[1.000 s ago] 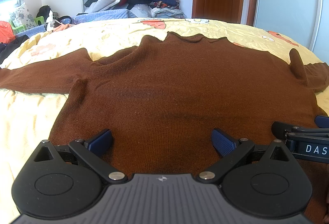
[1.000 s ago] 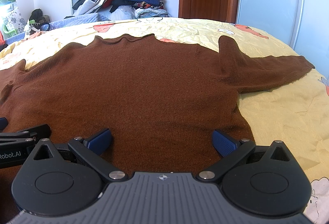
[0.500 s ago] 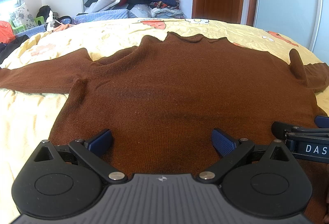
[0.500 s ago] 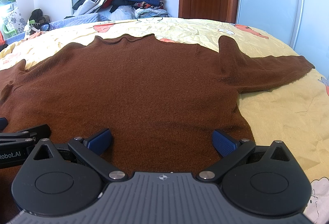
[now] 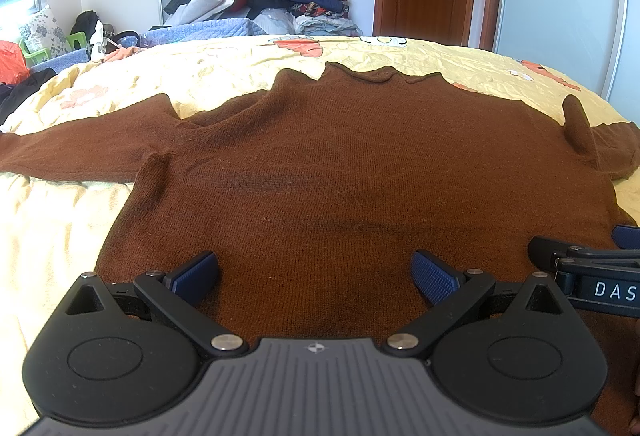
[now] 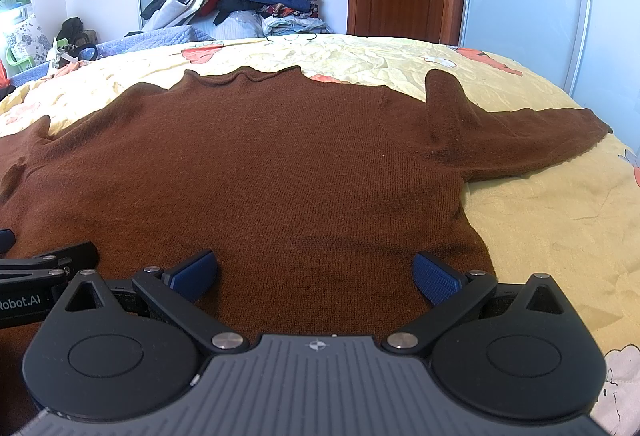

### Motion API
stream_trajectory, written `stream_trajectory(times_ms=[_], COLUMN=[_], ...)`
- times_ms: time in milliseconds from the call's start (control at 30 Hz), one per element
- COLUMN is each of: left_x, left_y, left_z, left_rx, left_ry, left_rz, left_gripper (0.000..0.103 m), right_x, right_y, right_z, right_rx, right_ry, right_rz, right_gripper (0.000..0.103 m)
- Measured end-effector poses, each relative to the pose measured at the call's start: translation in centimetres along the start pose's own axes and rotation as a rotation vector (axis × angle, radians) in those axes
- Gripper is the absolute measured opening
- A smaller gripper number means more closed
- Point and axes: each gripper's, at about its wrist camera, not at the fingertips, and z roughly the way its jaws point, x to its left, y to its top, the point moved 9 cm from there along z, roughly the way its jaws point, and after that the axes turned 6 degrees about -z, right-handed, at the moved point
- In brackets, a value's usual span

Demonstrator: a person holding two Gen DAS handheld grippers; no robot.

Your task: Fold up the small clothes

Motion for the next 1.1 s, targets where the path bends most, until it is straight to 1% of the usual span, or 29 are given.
stream_trajectory(times_ms=[700, 767, 833, 867, 900, 967, 1000, 1033, 1100], left_x=[0.0, -0.1, -0.1, -0.1, -0.1, 0.0, 0.0, 0.0, -0.1], left_y=[0.1, 0.1, 0.2, 0.1, 0.1, 0.2, 0.1, 0.1, 0.1], left_z=[-0.1, -0.1, -0.1, -0.1, -0.1, 0.0, 0.0, 0.0, 0.0], left_rx=[-0.002, -0.003, -0.003, -0.003, -0.004, -0.004, -0.004, -0.004, -0.004], left_ry=[0.0, 0.003, 0.003, 0.001, 0.0, -0.001, -0.001, -0.002, -0.002], left_rz=[0.002, 0.005, 0.005, 0.003, 0.002, 0.001, 0.001, 0.0, 0.0], left_gripper=[0.103, 0.103, 0.103, 0.103, 0.103, 0.103, 0.103, 0.103, 0.103], right_x=[0.0, -0.2, -1.4, -1.9, -4.1, -9.2, -12.4, -15.9, -23.1], right_y=[0.0, 0.1, 1.0, 1.4, 2.6, 4.8, 5.9, 6.9, 8.2], right_z=[-0.1, -0.3, -0.6, -1.0, -1.5, -1.7, -1.5, -0.6, 1.1], right_rx=[0.0, 0.003, 0.005, -0.014, -0.06, -0.131, -0.154, -0.162, -0.17], right_ry=[0.003, 0.037, 0.125, 0.149, 0.215, 0.275, 0.28, 0.266, 0.191], right_rz=[0.001, -0.001, 0.032, 0.069, 0.155, 0.283, 0.347, 0.412, 0.552], right_gripper=[0.103, 0.103, 0.103, 0.103, 0.103, 0.103, 0.103, 0.103, 0.103])
